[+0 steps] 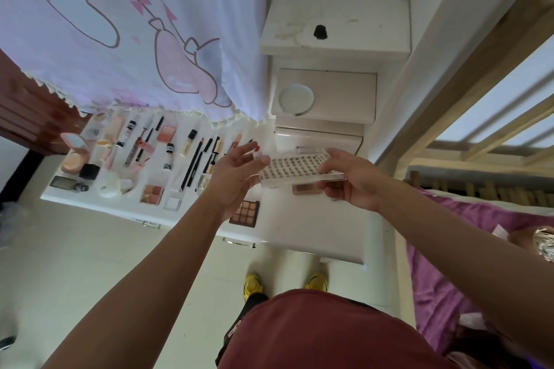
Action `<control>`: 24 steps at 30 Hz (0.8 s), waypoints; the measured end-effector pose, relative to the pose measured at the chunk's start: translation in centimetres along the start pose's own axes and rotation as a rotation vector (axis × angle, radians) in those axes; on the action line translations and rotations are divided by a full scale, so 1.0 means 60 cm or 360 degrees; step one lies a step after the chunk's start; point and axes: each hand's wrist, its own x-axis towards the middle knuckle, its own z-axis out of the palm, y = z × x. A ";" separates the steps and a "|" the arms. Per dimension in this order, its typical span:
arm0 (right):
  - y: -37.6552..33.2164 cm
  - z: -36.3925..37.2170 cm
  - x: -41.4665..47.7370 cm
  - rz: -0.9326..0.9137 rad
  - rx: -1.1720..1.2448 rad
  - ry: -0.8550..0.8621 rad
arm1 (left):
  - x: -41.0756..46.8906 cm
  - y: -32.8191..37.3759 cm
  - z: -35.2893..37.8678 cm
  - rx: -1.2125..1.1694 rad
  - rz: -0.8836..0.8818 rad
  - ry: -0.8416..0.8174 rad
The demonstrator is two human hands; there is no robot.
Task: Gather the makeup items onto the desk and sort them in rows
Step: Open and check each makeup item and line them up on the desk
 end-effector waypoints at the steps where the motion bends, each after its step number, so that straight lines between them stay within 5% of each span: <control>1: -0.002 0.003 -0.001 0.0005 0.0104 0.0018 | -0.003 0.002 0.002 0.0008 0.0026 -0.0061; 11: -0.005 0.039 -0.026 0.0157 0.0354 -0.0046 | -0.006 0.006 0.009 0.0169 0.0238 -0.0120; 13: -0.008 0.038 -0.032 0.0105 0.0054 -0.0085 | -0.005 0.008 0.006 0.0145 0.0232 -0.0071; 18: -0.005 0.018 -0.025 -0.0680 -0.2087 0.0376 | -0.003 0.002 -0.006 0.0090 0.0183 -0.0023; 22: -0.010 0.027 -0.036 -0.1061 -0.1747 0.0070 | -0.006 -0.006 0.003 0.0078 0.0142 -0.0036; 24: -0.011 0.033 -0.036 -0.1231 -0.1871 0.0028 | -0.006 -0.009 0.007 0.0085 0.0123 -0.0045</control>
